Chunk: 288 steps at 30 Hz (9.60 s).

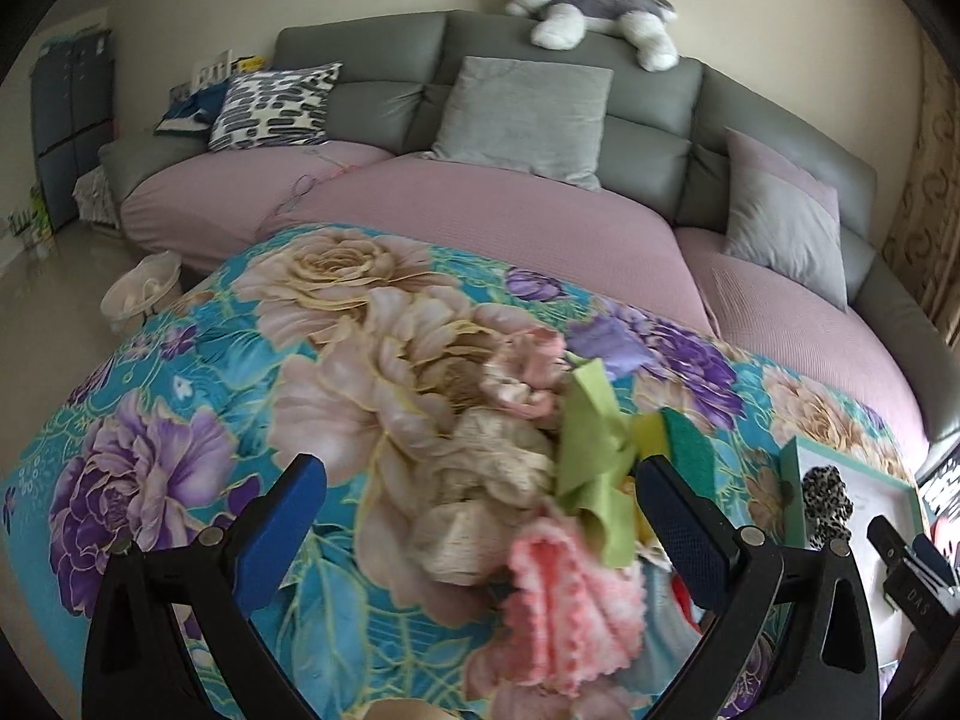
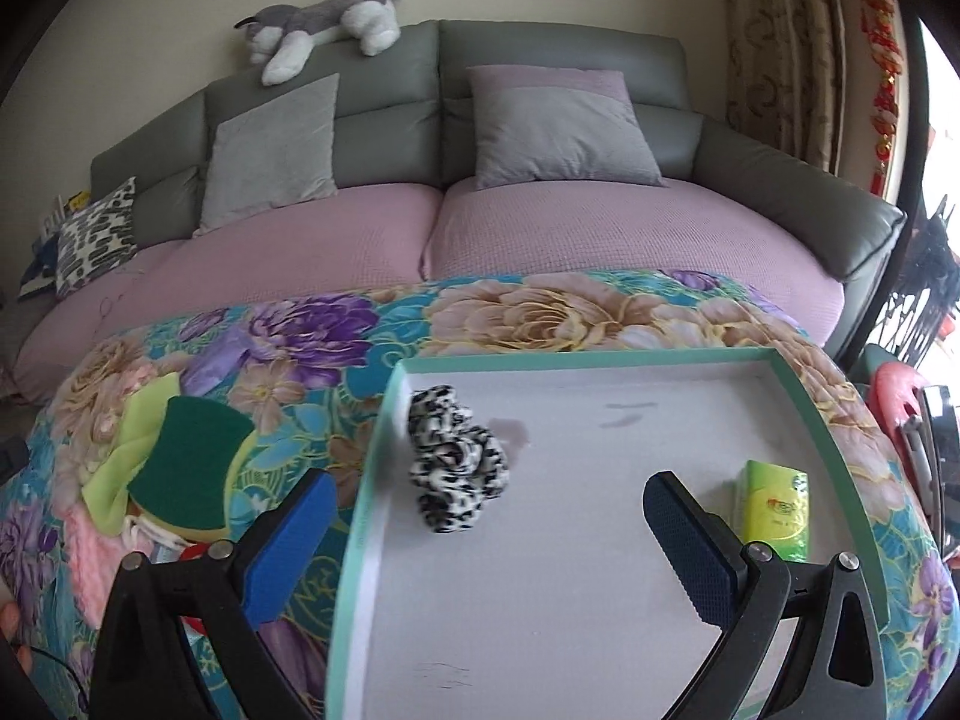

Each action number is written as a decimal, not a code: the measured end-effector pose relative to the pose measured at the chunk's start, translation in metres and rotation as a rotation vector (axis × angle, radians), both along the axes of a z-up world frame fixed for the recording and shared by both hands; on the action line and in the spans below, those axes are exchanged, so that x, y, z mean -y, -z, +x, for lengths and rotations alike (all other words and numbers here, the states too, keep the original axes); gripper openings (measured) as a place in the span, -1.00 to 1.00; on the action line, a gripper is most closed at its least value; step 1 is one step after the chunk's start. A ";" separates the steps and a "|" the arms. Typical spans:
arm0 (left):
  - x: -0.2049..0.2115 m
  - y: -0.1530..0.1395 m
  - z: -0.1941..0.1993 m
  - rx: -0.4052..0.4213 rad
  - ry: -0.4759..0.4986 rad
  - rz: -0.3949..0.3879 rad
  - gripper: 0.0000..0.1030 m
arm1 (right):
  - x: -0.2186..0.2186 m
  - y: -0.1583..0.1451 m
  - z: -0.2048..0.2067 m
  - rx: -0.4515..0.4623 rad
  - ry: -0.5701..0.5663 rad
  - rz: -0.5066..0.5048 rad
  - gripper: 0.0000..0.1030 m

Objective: Organize soft objects
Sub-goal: 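Move both tools back over the pile of items, then grasp the cream lace cloth with the left tool while the right tool grasps the green sponge, then carry the lace cloth into the tray with the left tool while the right tool lowers the sponge there, then open the right tool to drop the green sponge into the tray, then move both tools back over the pile of items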

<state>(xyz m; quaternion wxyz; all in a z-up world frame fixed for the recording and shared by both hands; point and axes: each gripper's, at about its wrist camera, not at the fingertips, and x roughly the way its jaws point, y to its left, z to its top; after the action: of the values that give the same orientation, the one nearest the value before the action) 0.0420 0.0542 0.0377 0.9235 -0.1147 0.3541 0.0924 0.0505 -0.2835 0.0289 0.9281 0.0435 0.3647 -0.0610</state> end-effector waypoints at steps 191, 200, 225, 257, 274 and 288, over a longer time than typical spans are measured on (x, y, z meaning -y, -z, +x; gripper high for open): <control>0.267 0.078 0.053 -0.182 0.693 -0.007 -0.41 | 0.129 0.022 -0.009 -0.055 0.163 0.119 0.47; 0.269 0.072 0.050 -0.186 0.725 -0.002 -0.16 | 0.126 0.025 -0.006 -0.069 0.159 0.112 0.47; 0.214 0.028 0.047 -0.061 0.517 0.033 0.69 | 0.123 0.030 -0.004 -0.099 0.174 0.083 0.97; 0.172 0.010 0.044 0.038 0.382 0.069 0.90 | 0.133 0.010 -0.023 -0.061 0.276 0.080 1.00; 0.059 -0.011 0.026 0.087 0.106 0.074 0.90 | 0.091 0.001 -0.013 -0.075 0.219 0.019 1.00; -0.016 0.003 0.006 0.017 -0.065 0.044 0.90 | -0.002 -0.008 0.004 -0.054 -0.003 0.041 1.00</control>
<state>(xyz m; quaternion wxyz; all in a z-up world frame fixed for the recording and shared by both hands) 0.0483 0.0705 0.0351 0.9252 -0.1069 0.3403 0.1292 0.0542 -0.2811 0.0372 0.9169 0.0602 0.3910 -0.0534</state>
